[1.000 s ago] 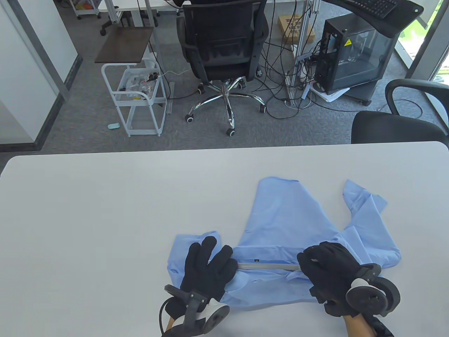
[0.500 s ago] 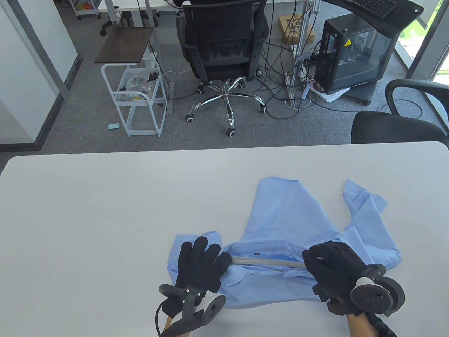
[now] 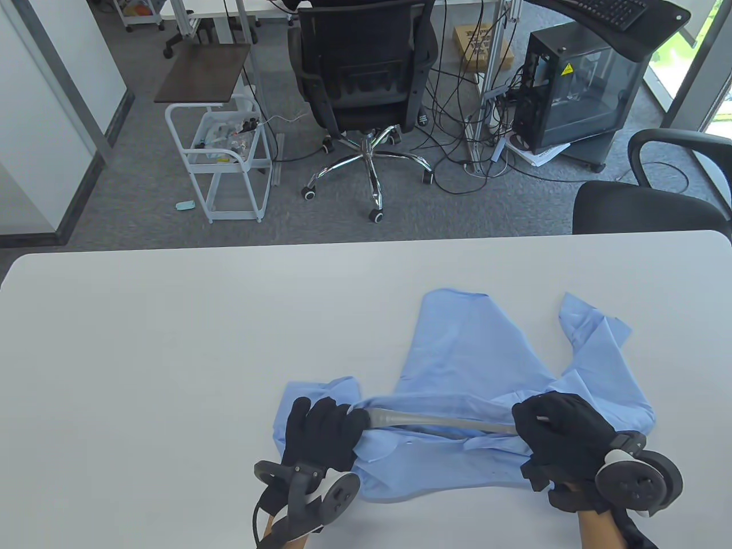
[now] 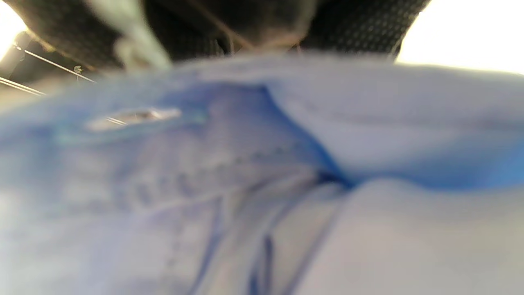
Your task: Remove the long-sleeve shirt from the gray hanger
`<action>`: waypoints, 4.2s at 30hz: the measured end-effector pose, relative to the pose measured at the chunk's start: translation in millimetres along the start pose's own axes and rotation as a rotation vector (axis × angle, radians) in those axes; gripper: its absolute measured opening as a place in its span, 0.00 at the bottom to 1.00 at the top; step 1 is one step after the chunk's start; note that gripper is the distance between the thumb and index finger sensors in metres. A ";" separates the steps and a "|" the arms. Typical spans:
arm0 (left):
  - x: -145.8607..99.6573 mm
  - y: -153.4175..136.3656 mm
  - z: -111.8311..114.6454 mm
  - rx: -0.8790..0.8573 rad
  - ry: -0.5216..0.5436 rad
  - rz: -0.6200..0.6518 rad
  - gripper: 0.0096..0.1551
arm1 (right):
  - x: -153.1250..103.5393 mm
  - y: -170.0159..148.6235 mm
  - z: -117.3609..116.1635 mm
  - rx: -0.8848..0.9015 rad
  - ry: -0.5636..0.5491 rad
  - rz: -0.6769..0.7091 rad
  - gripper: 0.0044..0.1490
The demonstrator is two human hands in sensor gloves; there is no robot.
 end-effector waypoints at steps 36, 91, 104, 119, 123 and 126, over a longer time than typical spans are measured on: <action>-3.9 -17.4 13.5 -0.212 0.004 -0.073 0.28 | -3.7 -12.0 -5.8 0.157 0.078 -0.004 0.23; -7.5 54.6 1.0 -0.155 -0.043 0.227 0.38 | -14.0 50.4 -52.8 0.022 0.303 0.176 0.22; -1.0 45.7 7.6 -0.343 -0.080 0.178 0.27 | -27.7 57.6 -55.9 -0.067 0.098 0.254 0.48; -0.4 11.0 18.1 -0.499 -0.134 -0.011 0.27 | -37.6 23.6 -101.6 -0.240 0.251 0.010 0.56; -1.3 11.3 13.6 -0.483 -0.117 -0.017 0.27 | -41.3 29.3 -110.8 -0.324 0.264 0.055 0.55; -1.1 13.7 12.8 -0.494 -0.120 -0.012 0.27 | -44.6 31.0 -115.3 -0.363 0.252 0.075 0.58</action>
Point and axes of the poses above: the tracker on the back of each hand, its own y axis roughly to the thumb side, its own x axis roughly from the wrist to the fingertips, z = x × y, the point moved 5 cm from there along x, roughly from the wrist to the fingertips, and after that the axes turned 14 degrees about x, right-handed, at the moved point
